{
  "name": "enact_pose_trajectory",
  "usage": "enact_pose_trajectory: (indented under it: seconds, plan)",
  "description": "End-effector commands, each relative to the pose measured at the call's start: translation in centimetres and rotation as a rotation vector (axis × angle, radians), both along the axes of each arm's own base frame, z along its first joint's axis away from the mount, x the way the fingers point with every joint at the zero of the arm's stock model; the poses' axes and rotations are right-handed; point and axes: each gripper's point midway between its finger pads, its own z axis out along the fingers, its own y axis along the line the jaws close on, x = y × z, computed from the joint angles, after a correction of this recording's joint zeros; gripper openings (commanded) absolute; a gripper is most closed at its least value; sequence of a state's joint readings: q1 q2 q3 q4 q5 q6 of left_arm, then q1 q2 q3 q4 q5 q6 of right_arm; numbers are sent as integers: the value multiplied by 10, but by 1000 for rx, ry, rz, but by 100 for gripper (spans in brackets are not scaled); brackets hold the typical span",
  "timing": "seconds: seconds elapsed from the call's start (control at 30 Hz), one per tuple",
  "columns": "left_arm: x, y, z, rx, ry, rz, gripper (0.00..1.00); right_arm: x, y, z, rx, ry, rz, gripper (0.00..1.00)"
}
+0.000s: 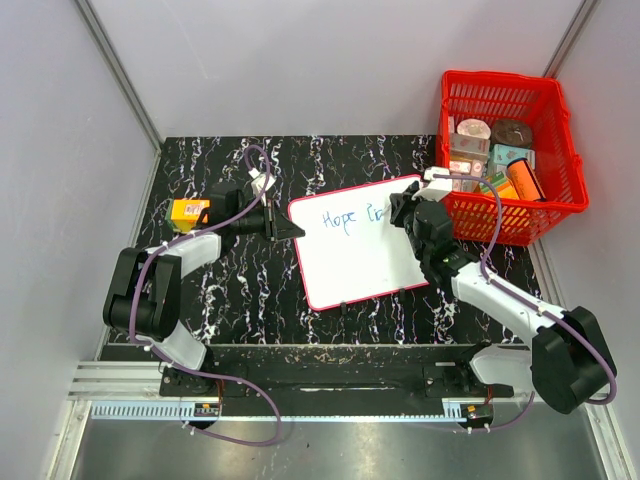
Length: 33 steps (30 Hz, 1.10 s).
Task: Write a sentence on the whiteboard
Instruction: Write on the whiteboard with the whiteboard.
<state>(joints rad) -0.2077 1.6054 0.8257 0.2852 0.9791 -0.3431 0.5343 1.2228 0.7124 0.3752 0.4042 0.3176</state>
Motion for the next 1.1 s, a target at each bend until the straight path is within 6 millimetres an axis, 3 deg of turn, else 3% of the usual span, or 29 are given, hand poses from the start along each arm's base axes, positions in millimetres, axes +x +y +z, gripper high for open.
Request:
enact_pose_trajectory:
  seconds: [0.0,0.4,1.07]
  plan:
    - [21,6,-24,129,-133,49,0,10,-12,12,-9,-25,-64,0]
    - [20,5,-24,129,-131,46,0,9,-8,11,-6,-21,-41,0]
    - [21,5,-25,133,-130,49,0,-16,-6,-32,-7,89,23,0]
